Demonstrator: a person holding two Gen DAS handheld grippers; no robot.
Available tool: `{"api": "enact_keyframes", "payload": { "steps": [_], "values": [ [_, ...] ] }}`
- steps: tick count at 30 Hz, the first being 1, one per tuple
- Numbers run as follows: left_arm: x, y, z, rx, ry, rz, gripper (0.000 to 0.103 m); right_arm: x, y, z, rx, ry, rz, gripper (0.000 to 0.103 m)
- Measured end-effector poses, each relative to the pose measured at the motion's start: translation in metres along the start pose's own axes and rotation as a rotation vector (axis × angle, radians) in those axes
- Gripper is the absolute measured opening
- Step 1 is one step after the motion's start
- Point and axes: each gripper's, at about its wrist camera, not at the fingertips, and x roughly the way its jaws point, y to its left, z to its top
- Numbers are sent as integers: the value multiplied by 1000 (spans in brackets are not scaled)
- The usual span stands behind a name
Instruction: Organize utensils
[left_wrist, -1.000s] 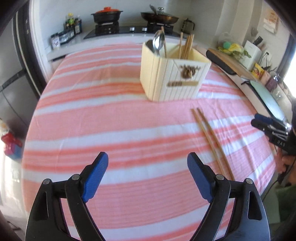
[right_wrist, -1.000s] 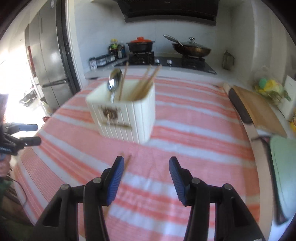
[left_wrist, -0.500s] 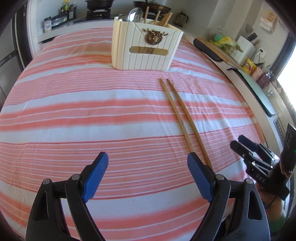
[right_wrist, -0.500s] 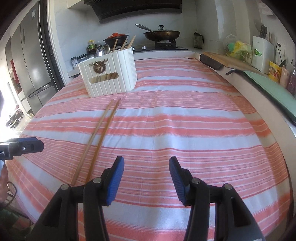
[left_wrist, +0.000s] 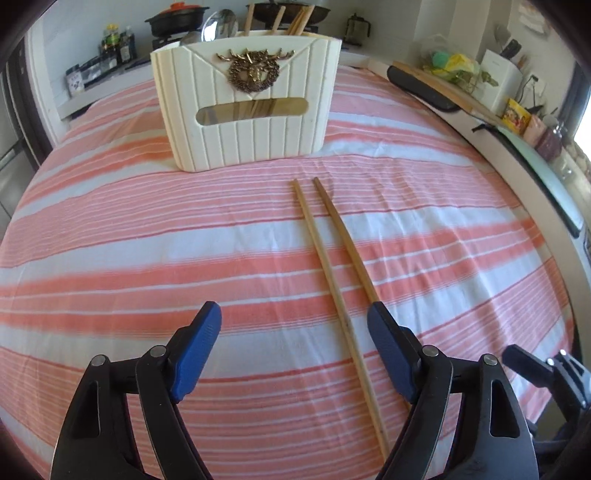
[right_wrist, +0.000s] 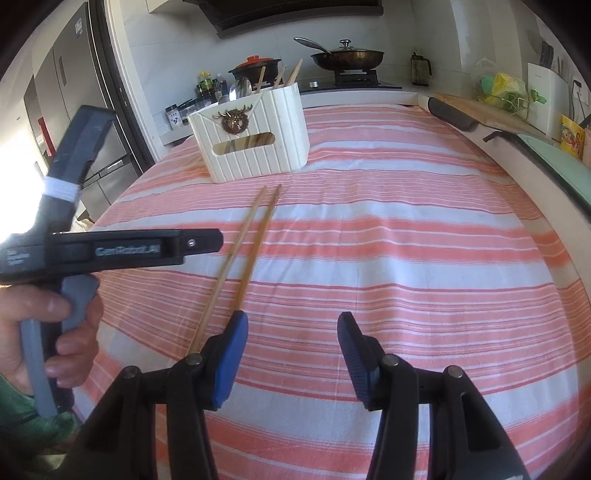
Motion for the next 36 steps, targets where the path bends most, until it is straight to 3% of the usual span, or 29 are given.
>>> {"api": "enact_keyframes", "payload": {
  "steps": [3,5,6,7,14,19,20,24,26,29,30,32,33,34,35,36],
  "values": [
    [8,-9,-4,54,-8,62,71,-6,-6,-2,6,-1,-18,51],
    [6,-14,-8,99,-31,78,48,-8,-9,-1,15,-4,-28,51],
    [5,-13,-9,102,-28,56,25,-9,-10,0,16,-4,-30,51],
    [3,-12,-9,97,-23,44,10,-9,-10,1,15,-3,-32,51],
    [-14,21,-25,34,-15,55,5,17,11,22,-9,49,23,51],
    [-31,61,-45,-57,-10,125,5,52,42,25,-98,126,18,51],
    [-33,70,-49,-85,-7,131,5,57,48,24,-116,134,7,47],
    [-44,99,-63,-150,-13,148,5,58,56,20,-131,97,-84,13],
    [-49,106,-70,-156,-16,146,5,54,53,18,-113,98,-114,7],
    [-56,110,-79,-141,-22,148,7,40,46,9,-99,108,-175,7],
    [-59,110,-82,-136,-22,142,15,35,44,4,-88,112,-184,8],
    [-62,112,-86,-128,-24,132,46,25,42,-2,-70,109,-198,10],
    [-62,112,-85,-127,-30,139,70,22,41,-4,-65,107,-202,23],
    [-63,112,-86,-124,-40,152,79,21,40,-5,-61,98,-206,35],
    [-62,111,-87,-119,-44,160,79,19,41,-6,-61,79,-207,59],
    [-59,110,-87,-113,-34,165,80,18,40,-6,-62,59,-209,63]
  ]
}}
